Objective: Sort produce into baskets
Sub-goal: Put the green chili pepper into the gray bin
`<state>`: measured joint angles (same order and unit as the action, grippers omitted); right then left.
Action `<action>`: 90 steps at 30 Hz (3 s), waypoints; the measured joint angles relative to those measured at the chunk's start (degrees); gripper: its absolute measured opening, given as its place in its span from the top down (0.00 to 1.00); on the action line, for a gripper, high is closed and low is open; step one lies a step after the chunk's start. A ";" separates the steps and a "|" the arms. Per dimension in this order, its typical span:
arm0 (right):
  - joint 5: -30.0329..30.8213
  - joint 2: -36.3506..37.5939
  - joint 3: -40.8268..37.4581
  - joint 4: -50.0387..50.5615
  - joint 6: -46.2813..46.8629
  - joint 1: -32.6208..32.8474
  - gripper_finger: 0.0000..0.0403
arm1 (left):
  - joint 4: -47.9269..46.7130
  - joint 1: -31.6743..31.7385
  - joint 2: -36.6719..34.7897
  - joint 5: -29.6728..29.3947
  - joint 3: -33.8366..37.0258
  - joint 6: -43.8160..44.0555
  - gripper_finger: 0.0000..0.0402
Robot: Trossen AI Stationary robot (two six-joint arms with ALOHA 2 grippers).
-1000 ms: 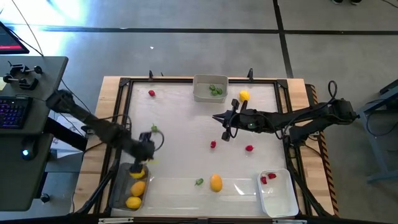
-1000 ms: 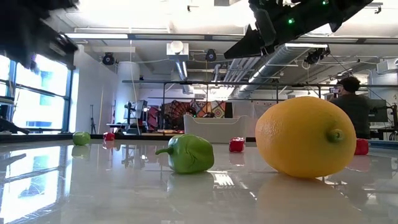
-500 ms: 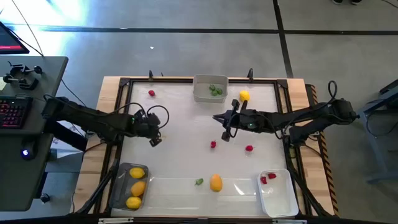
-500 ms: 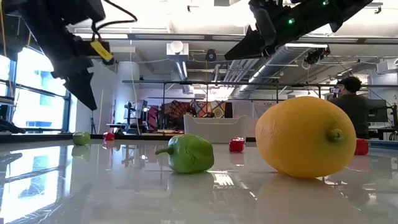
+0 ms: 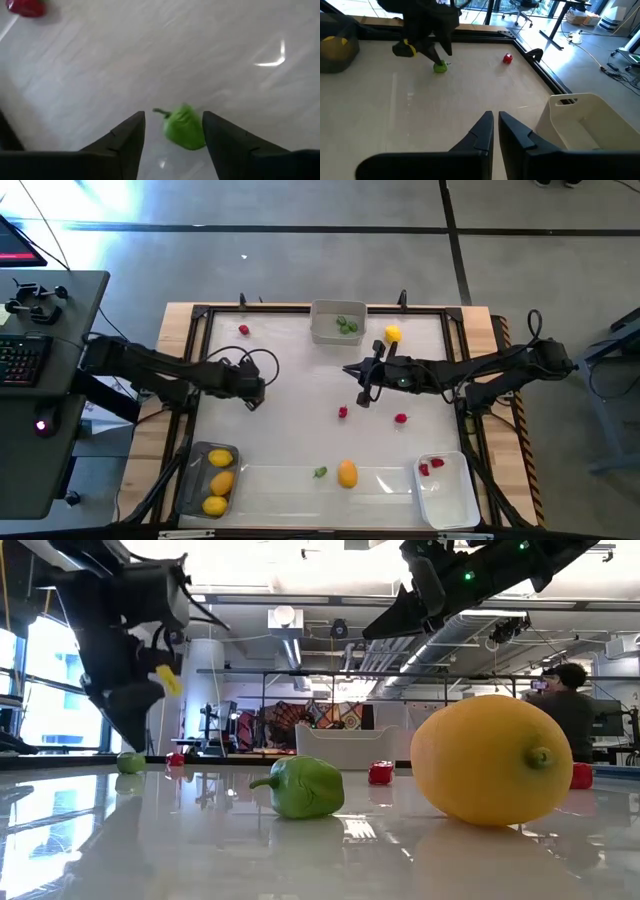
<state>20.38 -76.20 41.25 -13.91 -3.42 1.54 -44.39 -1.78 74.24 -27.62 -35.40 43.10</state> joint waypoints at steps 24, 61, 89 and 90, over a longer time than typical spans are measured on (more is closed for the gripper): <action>-1.97 -0.02 0.00 0.18 0.46 0.00 0.96 | -10.31 0.21 0.84 12.12 -4.05 -21.22 0.62; -2.92 -0.02 -0.02 0.11 0.17 0.00 0.96 | -15.01 9.86 17.00 14.15 -10.19 -44.08 0.68; -2.99 -0.02 -0.02 0.38 0.17 0.00 0.96 | -14.98 10.77 19.45 8.81 -12.12 -48.39 1.00; -2.99 -0.02 -0.02 0.37 0.20 0.00 0.96 | -14.39 10.77 19.17 8.78 -12.92 -48.74 1.00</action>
<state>17.39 -76.23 41.23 -13.54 -3.22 1.54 -58.78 8.99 93.41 -18.84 -48.32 -5.64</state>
